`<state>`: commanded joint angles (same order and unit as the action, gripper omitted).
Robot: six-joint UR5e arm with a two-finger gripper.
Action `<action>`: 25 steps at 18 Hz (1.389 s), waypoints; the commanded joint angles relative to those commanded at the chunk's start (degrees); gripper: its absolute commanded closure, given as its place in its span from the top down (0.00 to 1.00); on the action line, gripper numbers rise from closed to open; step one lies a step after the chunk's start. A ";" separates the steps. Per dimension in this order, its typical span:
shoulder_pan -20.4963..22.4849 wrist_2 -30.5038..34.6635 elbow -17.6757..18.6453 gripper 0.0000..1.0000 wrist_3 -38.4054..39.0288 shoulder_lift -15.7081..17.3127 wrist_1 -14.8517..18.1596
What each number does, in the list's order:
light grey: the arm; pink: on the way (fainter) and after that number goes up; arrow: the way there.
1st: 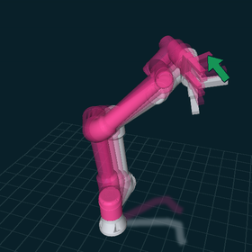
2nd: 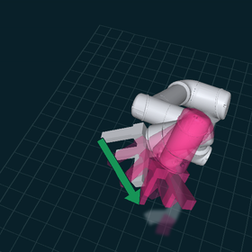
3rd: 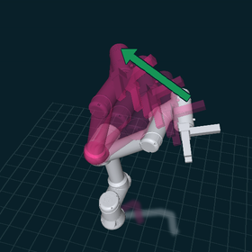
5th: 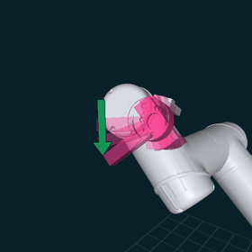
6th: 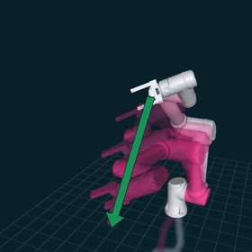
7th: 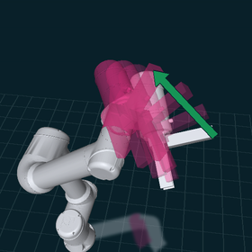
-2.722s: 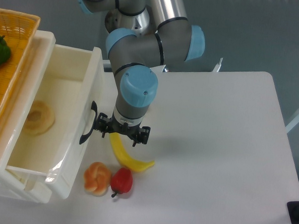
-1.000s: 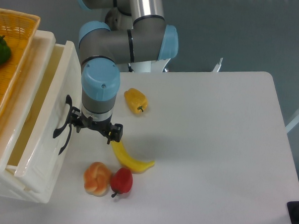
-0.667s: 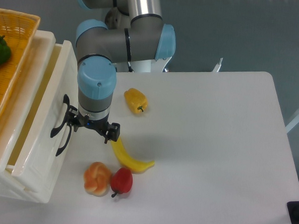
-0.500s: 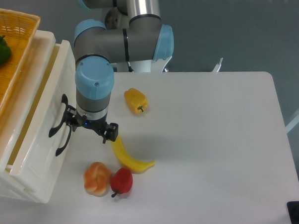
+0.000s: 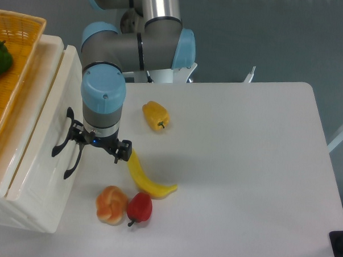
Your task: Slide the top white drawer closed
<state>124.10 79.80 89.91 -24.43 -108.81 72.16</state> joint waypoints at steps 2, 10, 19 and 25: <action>-0.09 0.00 0.00 1.00 0.09 0.09 0.00; 0.52 -0.09 -0.35 1.00 -0.53 -0.35 -0.26; 8.96 2.90 -2.45 1.00 -16.07 -0.61 -0.53; 14.76 9.75 -3.96 1.00 -36.53 -0.09 -2.46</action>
<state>138.86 89.56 85.96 -60.96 -108.90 69.70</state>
